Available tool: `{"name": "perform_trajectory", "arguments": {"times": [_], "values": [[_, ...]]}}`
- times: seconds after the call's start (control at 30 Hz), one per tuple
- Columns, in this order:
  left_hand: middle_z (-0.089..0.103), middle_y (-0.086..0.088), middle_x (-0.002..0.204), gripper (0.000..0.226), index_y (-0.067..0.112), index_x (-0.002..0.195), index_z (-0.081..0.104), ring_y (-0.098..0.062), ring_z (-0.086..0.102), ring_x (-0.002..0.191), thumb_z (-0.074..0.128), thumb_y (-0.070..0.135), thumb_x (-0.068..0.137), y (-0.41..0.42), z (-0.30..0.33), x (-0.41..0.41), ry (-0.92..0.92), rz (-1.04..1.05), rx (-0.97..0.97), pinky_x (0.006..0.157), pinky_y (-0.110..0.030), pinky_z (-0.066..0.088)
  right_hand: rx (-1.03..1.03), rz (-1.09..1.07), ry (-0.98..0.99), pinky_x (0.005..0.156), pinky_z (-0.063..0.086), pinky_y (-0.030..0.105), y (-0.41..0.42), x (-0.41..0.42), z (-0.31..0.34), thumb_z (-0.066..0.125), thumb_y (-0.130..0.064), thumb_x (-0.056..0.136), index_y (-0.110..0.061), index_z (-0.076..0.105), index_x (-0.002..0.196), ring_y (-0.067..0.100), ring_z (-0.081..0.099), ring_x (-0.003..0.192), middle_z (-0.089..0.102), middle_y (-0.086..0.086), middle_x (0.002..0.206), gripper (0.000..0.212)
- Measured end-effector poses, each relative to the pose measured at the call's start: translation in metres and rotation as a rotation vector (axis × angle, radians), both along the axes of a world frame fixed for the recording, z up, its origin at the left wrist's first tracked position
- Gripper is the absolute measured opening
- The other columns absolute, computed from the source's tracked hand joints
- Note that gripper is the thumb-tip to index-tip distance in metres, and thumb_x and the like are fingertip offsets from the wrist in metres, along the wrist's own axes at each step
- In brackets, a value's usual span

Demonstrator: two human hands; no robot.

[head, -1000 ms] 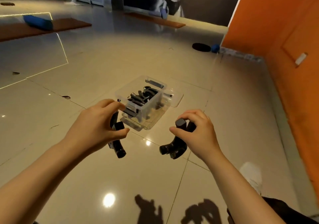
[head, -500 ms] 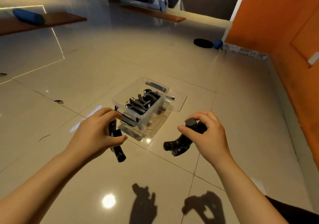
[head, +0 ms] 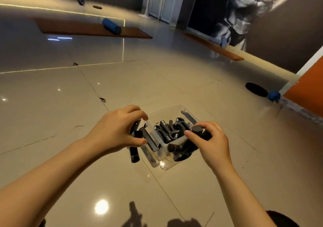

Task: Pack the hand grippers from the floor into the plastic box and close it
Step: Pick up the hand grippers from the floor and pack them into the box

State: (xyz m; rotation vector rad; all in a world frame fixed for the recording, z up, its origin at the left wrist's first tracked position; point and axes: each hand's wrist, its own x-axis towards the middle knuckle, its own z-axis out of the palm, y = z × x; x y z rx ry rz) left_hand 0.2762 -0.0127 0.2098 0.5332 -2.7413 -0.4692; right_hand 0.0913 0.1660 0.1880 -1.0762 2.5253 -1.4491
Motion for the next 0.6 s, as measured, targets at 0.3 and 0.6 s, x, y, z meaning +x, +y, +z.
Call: {"name": "perform_trajectory", "arguments": {"times": [0.3,0.6], "values": [[0.049,0.013,0.127,0.054,0.033,0.120,0.051,-0.009,0.052,0.098,0.065,0.056,0.074,0.026,0.027,0.003,0.087,0.286,-0.139,0.071,-0.019,0.045,0.042,0.394,0.074,0.082,0.052,0.034,-0.040,-0.004,0.007,0.079,-0.036,0.070,-0.037,0.061,0.084,0.005,0.053,0.094,0.054,-0.014,0.098,0.023],[0.055,0.008,0.118,0.051,0.026,0.112,0.057,-0.014,0.055,0.102,0.070,0.053,0.071,0.057,0.000,-0.039,0.250,0.539,-0.094,0.076,-0.026,0.048,0.090,0.559,0.307,0.092,0.043,0.024,-0.018,-0.076,0.018,0.076,-0.035,0.075,-0.028,0.068,0.097,0.007,0.039,0.115,0.042,-0.010,0.121,0.025]]}}
